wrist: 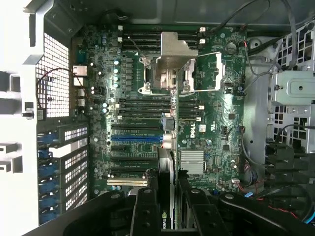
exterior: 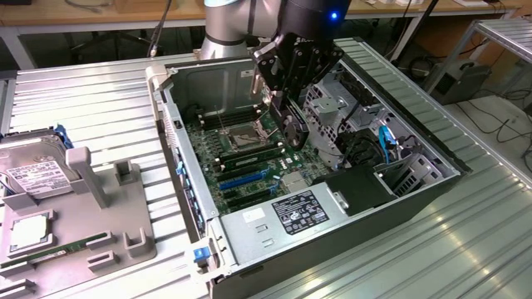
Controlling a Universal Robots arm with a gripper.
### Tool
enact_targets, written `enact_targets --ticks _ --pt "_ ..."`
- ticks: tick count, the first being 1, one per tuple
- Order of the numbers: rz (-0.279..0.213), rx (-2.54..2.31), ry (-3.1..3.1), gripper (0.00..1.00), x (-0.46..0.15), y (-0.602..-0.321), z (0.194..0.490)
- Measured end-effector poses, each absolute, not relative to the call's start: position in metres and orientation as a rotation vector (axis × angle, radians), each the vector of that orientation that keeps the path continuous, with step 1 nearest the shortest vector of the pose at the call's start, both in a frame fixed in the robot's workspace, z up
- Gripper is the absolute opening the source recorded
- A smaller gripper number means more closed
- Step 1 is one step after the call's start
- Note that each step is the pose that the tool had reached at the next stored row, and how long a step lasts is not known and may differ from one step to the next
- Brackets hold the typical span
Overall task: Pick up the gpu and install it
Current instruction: 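Insert the gpu into the slot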
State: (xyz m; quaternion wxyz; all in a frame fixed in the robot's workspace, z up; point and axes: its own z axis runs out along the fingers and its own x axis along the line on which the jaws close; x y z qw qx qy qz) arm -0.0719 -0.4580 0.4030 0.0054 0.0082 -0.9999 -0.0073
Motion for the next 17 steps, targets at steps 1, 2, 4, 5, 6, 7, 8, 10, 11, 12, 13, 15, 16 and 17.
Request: enact_targets --ticks 1,2,4,5,6,7,8,10,11,12,13,15,16,17 --pt "-0.023 0.026 -3.131 0.26 -0.0719 -0.458 0.403" --pt "-0.023 0.026 -3.131 0.26 -0.0719 -0.458 0.403" --pt "-0.023 0.026 -3.131 0.26 -0.0719 -0.458 0.403" --pt "-0.023 0.026 -3.131 0.26 -0.0719 -0.458 0.403" --pt "-0.023 0.026 -3.131 0.26 -0.0719 -0.458 0.403" --pt "-0.023 0.026 -3.131 0.26 -0.0719 -0.458 0.403" --pt "-0.023 0.026 -3.131 0.26 -0.071 -0.458 0.403" --pt "-0.023 0.037 -3.131 0.26 -0.0698 -0.458 0.4028" --pt "-0.023 0.075 -3.13 0.26 -0.0698 -0.458 0.4028" --pt "-0.022 0.11 -3.129 0.26 -0.0698 -0.458 0.4027" --pt "-0.022 0.15 -3.128 0.26 -0.0698 -0.458 0.4026" --pt "-0.022 0.206 -3.124 0.26 -0.0698 -0.458 0.4025" --pt "-0.022 0.236 -3.122 0.26 -0.0698 -0.458 0.4024" --pt "-0.022 0.272 -3.119 0.26 -0.0698 -0.458 0.4023"
